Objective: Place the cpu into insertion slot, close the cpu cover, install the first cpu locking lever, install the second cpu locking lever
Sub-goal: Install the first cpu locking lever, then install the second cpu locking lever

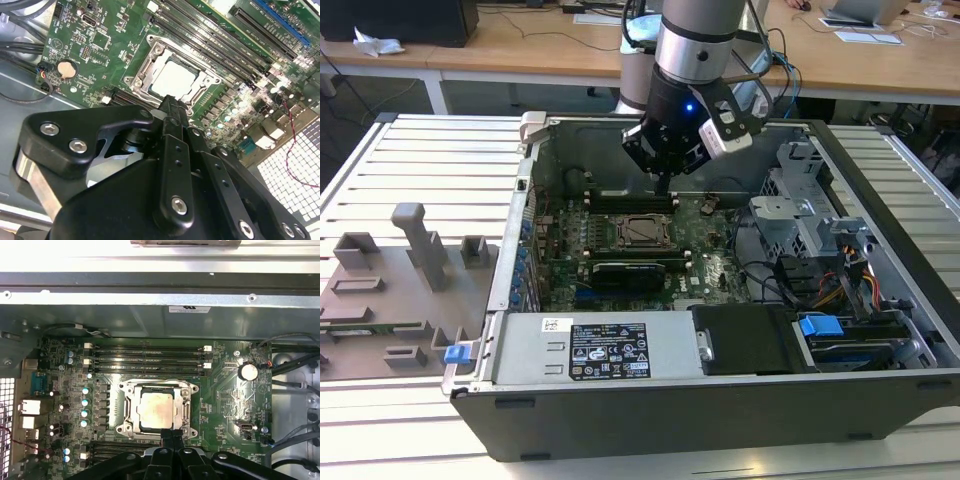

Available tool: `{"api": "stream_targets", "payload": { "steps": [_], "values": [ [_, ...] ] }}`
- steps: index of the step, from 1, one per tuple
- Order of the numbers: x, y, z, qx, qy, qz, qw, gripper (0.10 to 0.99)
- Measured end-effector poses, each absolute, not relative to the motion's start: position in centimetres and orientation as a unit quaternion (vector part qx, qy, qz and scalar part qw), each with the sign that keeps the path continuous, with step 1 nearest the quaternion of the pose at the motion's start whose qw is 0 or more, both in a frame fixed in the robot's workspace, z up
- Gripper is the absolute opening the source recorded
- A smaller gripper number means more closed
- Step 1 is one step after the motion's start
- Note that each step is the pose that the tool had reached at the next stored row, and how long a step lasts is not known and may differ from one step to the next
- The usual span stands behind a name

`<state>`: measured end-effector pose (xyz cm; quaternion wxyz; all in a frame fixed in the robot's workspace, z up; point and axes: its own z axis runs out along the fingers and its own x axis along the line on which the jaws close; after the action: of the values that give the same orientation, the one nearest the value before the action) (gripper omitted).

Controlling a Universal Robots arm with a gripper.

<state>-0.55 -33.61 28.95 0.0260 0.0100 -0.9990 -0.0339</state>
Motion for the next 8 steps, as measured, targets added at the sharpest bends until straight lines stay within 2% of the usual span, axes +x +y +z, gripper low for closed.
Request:
{"api": "stream_targets", "payload": {
  "steps": [8],
  "values": [
    [-0.55,-33.92,28.97,0.010,-0.999,-0.034,0.026,0.106]
  ]
}}
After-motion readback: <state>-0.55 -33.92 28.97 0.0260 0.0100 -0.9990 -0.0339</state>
